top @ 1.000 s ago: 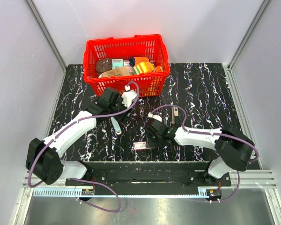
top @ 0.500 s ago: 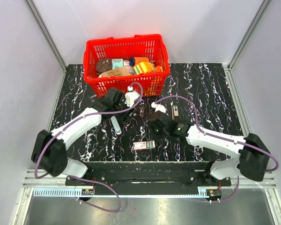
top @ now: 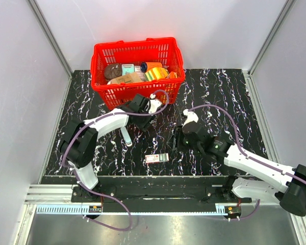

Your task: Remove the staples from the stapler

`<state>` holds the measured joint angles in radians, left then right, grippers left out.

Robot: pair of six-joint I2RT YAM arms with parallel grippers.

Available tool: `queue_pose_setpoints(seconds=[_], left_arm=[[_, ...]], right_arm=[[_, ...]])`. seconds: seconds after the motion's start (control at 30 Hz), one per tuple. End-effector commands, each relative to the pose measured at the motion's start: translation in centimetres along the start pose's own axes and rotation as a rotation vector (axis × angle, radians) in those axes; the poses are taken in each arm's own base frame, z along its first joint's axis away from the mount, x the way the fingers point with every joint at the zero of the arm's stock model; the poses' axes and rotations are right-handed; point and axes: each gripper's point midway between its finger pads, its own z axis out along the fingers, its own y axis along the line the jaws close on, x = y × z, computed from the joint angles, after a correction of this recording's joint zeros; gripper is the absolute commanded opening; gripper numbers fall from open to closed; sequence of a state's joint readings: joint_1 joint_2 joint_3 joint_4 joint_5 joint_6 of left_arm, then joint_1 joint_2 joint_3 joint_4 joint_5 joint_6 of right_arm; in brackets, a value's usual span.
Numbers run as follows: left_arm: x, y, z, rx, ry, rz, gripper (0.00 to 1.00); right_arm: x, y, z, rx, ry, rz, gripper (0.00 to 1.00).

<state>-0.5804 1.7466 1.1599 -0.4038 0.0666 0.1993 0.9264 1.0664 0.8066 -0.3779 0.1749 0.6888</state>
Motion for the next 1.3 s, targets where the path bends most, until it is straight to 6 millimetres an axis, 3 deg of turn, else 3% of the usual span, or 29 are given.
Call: queue_pose_setpoints(seconds=[0.0,0.53,0.77,1.07,1.27], left_arm=[[-3.7,0.5,0.7,-0.05,-0.084,-0.006,0.54],[-2.8,1.2,4.3,-0.09,0.014,-0.04,0.52],[-3.2,1.1,4.9,-0.084,0.012,-0.048,0.52],[-2.4,1.2,5.7,-0.064,0.041,-0.061,0.48],[-1.4,1.2,5.2,-0.059,0.057,-0.083,0.42]], right_arm=[[-0.7,0.2,0.1,-0.027,-0.047,0.009,0.47],[-0.8,0.3,-0.3,-0.061,-0.071,0.011,0.44],[-0.4,0.1,-0.3,-0.065,-0.063,0.014,0.41],[0.0,-0.1,-0.2,-0.066,-0.057,0.013,0.39],[0.0,-0.3,-0.3,-0.064,-0.058,0.012,0.36]])
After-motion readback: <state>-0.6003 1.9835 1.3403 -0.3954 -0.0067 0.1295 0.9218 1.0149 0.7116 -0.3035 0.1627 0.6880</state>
